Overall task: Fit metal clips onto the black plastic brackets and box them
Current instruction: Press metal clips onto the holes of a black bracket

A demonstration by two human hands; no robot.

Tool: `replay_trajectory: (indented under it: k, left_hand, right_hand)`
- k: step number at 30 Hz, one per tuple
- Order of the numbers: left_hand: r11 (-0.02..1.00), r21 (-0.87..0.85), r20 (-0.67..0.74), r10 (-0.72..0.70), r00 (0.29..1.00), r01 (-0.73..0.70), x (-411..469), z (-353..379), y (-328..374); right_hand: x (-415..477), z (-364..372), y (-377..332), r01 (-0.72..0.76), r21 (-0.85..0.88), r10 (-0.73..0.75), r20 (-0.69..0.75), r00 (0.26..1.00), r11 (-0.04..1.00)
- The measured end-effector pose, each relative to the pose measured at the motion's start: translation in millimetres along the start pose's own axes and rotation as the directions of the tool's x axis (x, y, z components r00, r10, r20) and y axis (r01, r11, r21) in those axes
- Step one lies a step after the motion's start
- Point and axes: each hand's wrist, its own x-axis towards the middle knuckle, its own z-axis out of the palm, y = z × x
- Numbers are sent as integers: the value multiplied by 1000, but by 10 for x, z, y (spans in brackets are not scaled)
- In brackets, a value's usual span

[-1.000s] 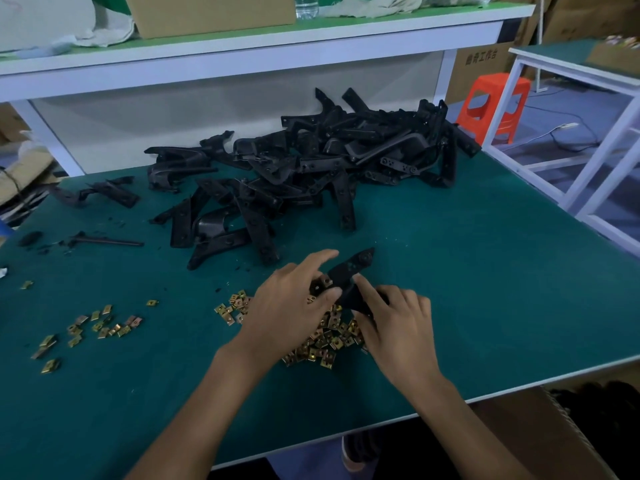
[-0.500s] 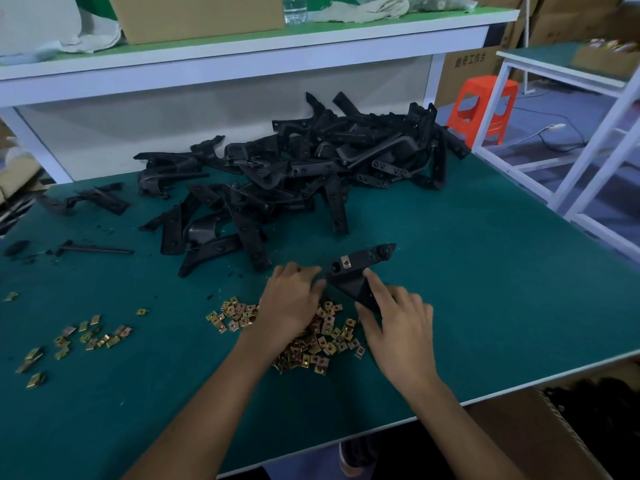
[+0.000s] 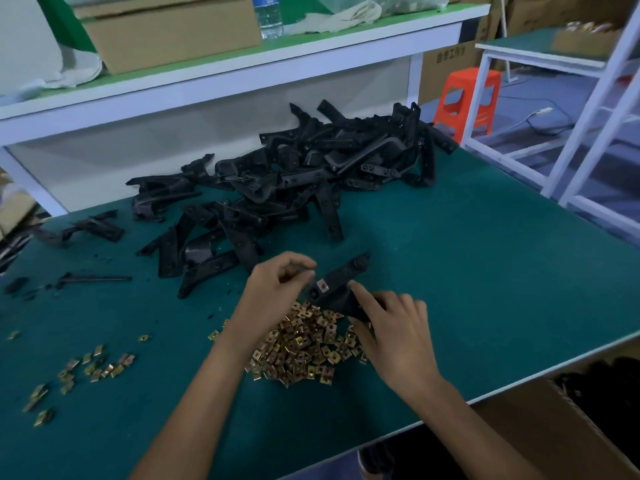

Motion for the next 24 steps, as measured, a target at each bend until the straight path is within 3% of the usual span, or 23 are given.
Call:
replay_trajectory:
  k: [2,4,24]
  left_hand:
    - [989,-145,2,-3,1000,3,-64,-85,95]
    - [984,-178,32,8,999,-2,-106,-128,177]
    - [1000,6,82,-10,997,10,-146,-84,211]
  right_hand:
    - [-6,-5,-17,35,-16,-35,-18,999,999]
    - [-9,-6,-36,62,-32,-63,-37,997,998]
    - [-34,34,-49,126,-61,-131,-70,989,990]
